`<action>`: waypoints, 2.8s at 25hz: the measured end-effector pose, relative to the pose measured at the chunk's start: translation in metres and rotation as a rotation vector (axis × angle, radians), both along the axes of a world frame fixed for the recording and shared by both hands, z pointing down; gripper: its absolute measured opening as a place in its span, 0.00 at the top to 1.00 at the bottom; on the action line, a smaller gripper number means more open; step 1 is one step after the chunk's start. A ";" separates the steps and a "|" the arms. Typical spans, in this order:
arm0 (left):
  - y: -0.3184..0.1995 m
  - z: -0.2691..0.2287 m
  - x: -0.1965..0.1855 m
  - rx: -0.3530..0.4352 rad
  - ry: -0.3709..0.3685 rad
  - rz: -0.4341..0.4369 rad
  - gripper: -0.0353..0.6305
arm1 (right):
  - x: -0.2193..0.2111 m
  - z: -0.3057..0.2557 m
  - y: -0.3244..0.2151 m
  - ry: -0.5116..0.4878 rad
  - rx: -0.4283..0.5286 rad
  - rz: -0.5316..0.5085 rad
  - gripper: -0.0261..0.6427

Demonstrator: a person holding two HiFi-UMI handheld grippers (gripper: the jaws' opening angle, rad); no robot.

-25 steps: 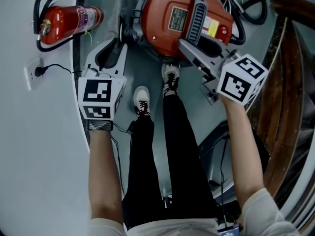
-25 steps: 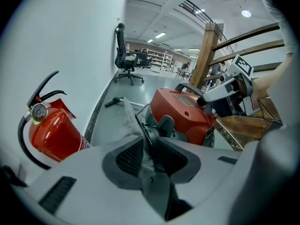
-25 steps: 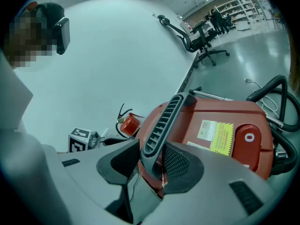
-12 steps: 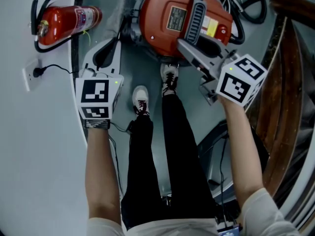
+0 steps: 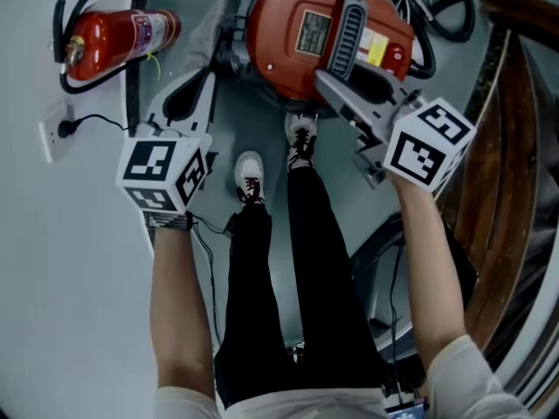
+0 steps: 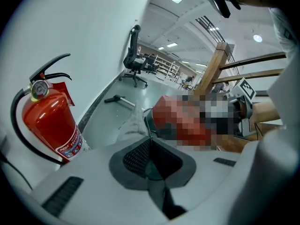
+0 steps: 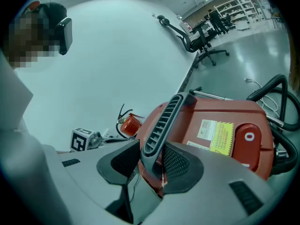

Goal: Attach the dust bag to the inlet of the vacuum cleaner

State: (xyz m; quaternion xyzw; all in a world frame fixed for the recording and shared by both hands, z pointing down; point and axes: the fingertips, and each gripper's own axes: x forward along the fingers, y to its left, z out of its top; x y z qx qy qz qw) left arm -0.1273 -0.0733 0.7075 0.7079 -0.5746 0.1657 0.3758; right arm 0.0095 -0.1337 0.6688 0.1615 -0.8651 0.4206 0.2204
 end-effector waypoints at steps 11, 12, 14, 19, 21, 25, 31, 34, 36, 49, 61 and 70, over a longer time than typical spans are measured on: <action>-0.002 -0.001 0.005 -0.016 0.017 -0.010 0.93 | 0.001 0.000 0.001 -0.010 -0.009 0.017 0.73; -0.002 -0.001 0.006 -0.019 0.016 -0.010 0.93 | 0.001 0.001 0.001 -0.010 -0.010 0.019 0.73; -0.003 -0.001 0.007 -0.025 0.011 -0.007 0.92 | 0.001 0.002 0.001 -0.010 -0.012 0.024 0.73; -0.003 -0.001 0.011 -0.037 0.014 -0.010 0.92 | 0.001 0.001 0.001 -0.005 -0.005 0.021 0.73; -0.003 -0.001 0.012 -0.040 0.015 -0.016 0.92 | 0.001 0.001 0.000 -0.002 0.001 0.019 0.73; -0.003 -0.001 0.013 -0.045 0.008 -0.023 0.92 | 0.000 0.001 0.001 -0.003 0.001 0.022 0.72; -0.003 -0.002 0.014 -0.049 -0.032 0.010 0.90 | 0.000 0.001 0.000 -0.005 -0.001 0.025 0.73; -0.001 -0.005 0.013 -0.046 -0.032 -0.004 0.91 | 0.000 0.003 0.001 -0.004 -0.003 0.037 0.72; 0.002 -0.005 0.014 -0.052 -0.053 0.005 0.91 | 0.001 0.002 0.000 0.002 0.014 0.043 0.72; 0.014 -0.035 0.009 -0.033 -0.074 0.048 0.91 | 0.033 -0.026 0.005 0.072 0.115 0.129 0.72; 0.018 -0.142 0.016 0.059 -0.123 0.169 0.91 | 0.036 -0.132 0.011 0.052 0.294 0.163 0.74; 0.037 -0.231 0.021 0.156 -0.195 0.276 0.92 | 0.024 -0.230 0.029 0.095 0.508 0.089 0.83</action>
